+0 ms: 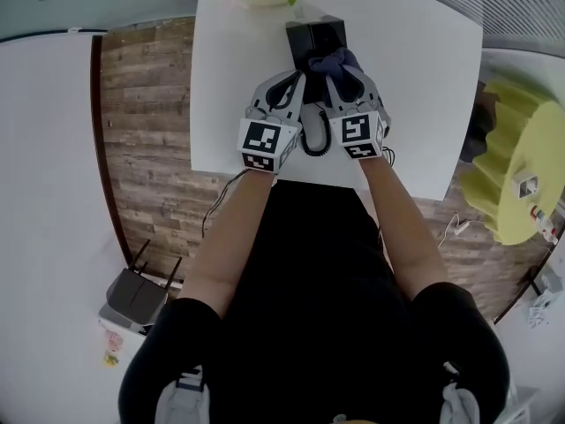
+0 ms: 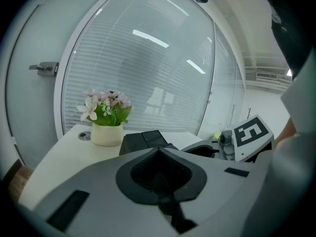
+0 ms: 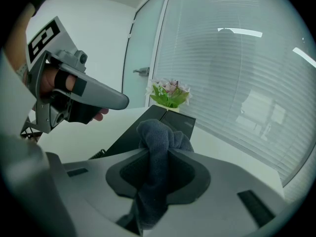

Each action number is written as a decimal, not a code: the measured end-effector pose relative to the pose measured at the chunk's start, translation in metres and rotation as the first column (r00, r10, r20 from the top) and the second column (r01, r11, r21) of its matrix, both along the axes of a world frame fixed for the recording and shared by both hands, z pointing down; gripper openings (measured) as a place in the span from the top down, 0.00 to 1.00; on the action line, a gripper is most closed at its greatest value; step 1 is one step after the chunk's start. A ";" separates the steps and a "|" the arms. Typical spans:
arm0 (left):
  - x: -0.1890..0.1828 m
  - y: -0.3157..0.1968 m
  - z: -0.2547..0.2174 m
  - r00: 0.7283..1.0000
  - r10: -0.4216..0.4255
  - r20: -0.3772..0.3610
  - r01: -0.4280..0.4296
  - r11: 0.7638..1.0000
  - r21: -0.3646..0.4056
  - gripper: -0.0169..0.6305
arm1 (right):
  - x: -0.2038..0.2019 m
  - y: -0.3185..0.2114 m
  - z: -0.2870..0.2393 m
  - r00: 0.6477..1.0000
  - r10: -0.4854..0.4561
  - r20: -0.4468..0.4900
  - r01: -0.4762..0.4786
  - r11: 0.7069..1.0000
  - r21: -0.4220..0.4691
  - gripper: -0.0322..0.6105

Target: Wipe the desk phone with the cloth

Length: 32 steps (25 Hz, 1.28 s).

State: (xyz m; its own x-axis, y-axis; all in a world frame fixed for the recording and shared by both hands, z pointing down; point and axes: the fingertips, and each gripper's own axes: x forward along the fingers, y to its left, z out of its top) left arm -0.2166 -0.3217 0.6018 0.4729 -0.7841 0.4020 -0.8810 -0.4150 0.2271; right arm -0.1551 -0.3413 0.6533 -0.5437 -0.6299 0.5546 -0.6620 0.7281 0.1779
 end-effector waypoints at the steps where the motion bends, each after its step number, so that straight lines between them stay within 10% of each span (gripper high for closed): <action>1: 0.001 0.002 0.001 1.000 0.003 0.000 -0.003 1.000 -0.002 0.96 | 0.001 0.003 0.002 1.000 0.003 0.000 -0.003 1.000 -0.003 0.79; 32: -0.016 0.026 -0.027 1.000 -0.021 -0.005 0.021 1.000 0.019 0.96 | 0.015 0.040 -0.007 0.999 0.030 -0.037 -0.034 0.994 -0.101 0.79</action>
